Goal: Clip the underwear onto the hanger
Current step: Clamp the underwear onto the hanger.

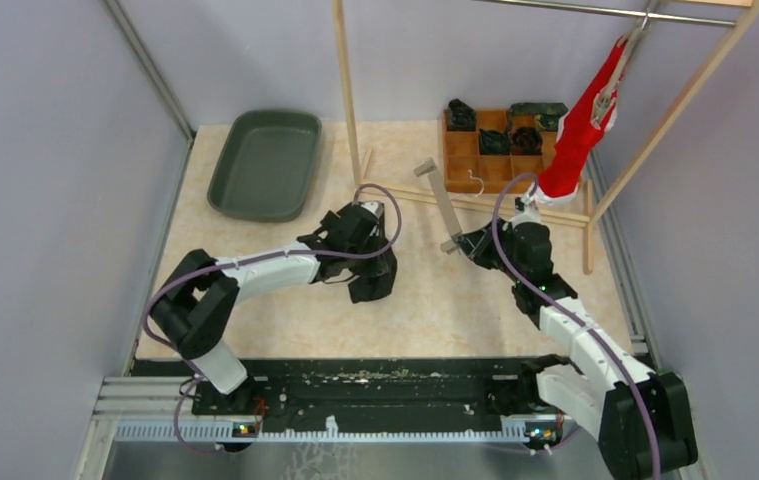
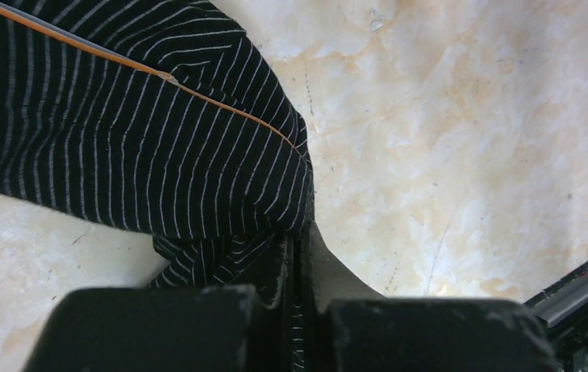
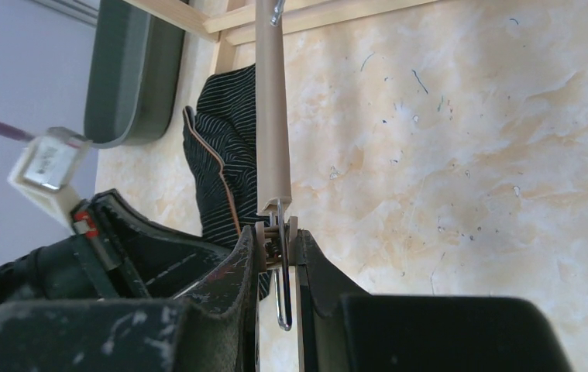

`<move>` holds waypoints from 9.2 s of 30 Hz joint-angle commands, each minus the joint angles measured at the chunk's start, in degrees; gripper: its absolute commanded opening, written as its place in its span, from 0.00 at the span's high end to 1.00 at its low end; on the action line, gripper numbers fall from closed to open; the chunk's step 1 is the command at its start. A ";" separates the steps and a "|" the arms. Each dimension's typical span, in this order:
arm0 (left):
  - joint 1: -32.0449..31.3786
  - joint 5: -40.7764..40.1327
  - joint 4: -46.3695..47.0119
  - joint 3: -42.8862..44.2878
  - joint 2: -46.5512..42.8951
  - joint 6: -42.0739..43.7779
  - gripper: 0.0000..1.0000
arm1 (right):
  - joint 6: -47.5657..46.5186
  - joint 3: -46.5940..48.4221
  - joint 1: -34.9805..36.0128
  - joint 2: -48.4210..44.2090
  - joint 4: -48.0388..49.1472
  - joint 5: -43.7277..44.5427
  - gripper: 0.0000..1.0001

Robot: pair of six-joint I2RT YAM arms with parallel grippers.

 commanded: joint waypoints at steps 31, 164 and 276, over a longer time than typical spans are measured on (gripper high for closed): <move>14.85 35.86 86.88 -25.55 1.03 -40.06 1.00 | 7.41 -1.58 -1.04 -2.66 18.22 -9.66 1.00; 6.63 25.47 109.60 -9.18 16.57 -55.81 1.00 | 28.40 -8.72 2.95 5.42 46.73 -8.68 1.00; -6.10 29.60 58.71 -16.48 9.11 -28.95 0.17 | -11.77 10.72 3.45 -1.82 -16.88 10.27 0.47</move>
